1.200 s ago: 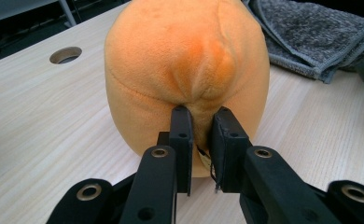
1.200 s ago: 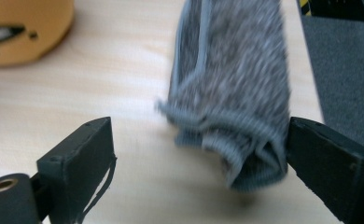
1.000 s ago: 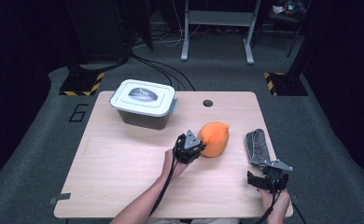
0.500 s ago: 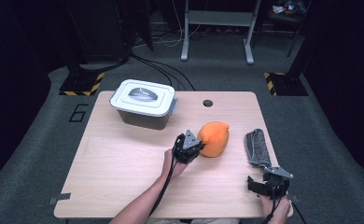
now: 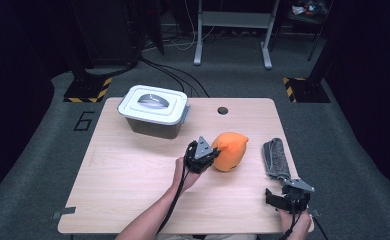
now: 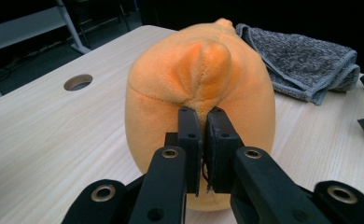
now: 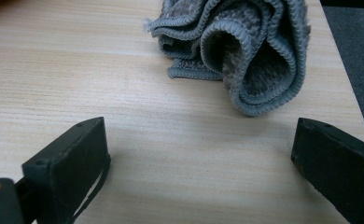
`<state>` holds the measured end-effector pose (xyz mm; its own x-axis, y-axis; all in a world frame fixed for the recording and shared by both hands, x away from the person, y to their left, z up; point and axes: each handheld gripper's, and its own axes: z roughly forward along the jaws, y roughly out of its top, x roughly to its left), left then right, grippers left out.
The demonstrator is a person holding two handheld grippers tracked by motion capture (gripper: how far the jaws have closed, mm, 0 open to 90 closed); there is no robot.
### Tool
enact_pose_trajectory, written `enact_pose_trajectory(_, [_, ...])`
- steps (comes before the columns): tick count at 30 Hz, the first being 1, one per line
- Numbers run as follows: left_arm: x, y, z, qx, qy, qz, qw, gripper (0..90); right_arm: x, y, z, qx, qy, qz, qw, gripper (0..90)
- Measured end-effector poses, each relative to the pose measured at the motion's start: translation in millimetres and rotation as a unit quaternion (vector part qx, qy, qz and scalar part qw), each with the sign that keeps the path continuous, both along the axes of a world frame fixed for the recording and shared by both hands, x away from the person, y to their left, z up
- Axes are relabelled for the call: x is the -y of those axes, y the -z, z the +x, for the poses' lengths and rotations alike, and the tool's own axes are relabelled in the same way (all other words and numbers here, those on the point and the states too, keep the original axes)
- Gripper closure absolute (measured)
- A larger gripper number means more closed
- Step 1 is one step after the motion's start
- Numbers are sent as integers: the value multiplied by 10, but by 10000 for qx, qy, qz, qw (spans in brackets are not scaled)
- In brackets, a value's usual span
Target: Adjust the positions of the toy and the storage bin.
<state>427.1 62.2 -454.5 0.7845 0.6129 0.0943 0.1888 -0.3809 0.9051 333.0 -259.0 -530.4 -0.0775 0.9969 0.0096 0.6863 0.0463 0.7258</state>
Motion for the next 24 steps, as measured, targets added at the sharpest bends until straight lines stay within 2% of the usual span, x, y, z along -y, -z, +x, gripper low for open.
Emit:
enact_pose_trajectory(5, [-72,-83,-39,35,8,18,10000,857,3,1,2,9,-11,-8,10000,31])
enact_pose_trajectory(7, [-112,-123,-53,106,-6,84,9999,857,1,1,1,6,-2,-4,10000,31])
enact_pose_trajectory(8, [-128,-139,-68,90,-10,48,9999,857,1,1,1,5,-2,-2,10000,31])
enact_pose_trajectory(17, [-351,-265,-171,170,-86,118,9997,855,-2,1,0,8,15,-5,10000,32])
enact_pose_trajectory(24, [-565,-284,-266,187,-195,172,9995,855,-2,1,0,9,16,-3,10000,32])
